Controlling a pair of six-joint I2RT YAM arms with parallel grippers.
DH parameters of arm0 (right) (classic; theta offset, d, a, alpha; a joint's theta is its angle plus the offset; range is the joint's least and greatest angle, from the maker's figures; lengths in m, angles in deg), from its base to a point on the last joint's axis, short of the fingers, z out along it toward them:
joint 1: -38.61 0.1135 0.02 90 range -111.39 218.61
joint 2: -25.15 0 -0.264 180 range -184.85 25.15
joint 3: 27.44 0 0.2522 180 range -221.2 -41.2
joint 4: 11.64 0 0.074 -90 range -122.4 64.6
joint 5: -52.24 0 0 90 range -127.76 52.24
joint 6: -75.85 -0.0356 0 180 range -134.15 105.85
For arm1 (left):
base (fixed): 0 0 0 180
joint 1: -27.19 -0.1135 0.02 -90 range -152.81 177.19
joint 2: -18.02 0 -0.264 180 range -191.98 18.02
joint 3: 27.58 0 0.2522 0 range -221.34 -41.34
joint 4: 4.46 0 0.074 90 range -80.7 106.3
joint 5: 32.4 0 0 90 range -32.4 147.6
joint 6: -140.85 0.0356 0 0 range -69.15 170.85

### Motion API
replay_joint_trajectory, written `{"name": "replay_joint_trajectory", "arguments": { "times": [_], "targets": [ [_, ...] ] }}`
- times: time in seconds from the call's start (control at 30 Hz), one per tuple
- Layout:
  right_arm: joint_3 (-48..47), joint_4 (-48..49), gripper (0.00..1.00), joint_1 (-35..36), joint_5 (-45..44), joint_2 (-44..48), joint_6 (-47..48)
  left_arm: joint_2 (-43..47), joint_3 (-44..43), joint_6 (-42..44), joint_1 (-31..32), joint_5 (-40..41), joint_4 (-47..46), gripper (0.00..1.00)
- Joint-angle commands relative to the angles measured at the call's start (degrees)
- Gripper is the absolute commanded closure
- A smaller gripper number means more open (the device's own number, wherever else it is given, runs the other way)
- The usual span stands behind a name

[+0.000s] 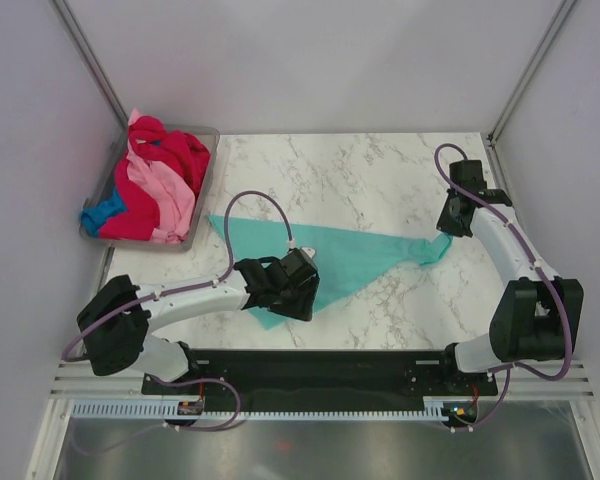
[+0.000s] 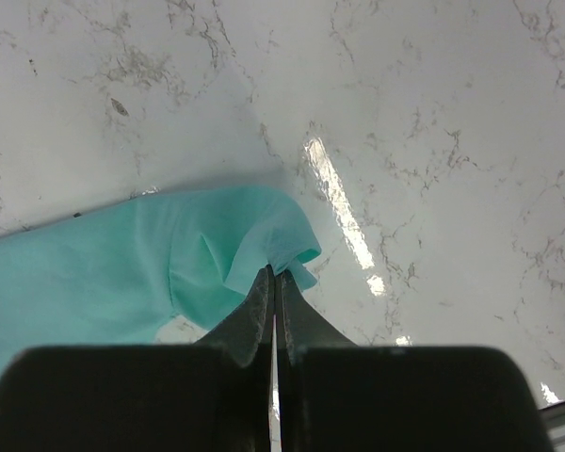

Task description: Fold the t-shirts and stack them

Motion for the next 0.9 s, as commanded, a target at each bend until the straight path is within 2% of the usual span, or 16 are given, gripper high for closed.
{"name": "replay_joint_trajectory", "arguments": {
  "times": [0.0,0.47,0.63,0.83,0.87],
  "targets": [
    [0.8,1.8,1.00,0.0,0.3,2.2,0.0,-1.0,1.5,-5.4,2.3,3.0,-2.2,0.38],
    [1.7,2.4,1.00,0.1,0.6,2.6,0.5,-8.3,1.1,-8.3,3.9,10.1,-2.9,0.40],
    [2.2,2.8,1.00,0.1,0.9,2.6,0.6,-10.5,0.4,-8.5,3.8,12.3,-3.7,0.46],
    [3.0,3.3,1.00,0.1,0.9,2.6,0.5,-11.6,-1.7,-8.0,3.8,14.0,-3.7,0.59],
    [3.3,3.5,1.00,0.1,0.9,2.6,0.5,-12.0,-2.2,-7.8,3.9,14.0,-3.7,0.67]
  ]
}}
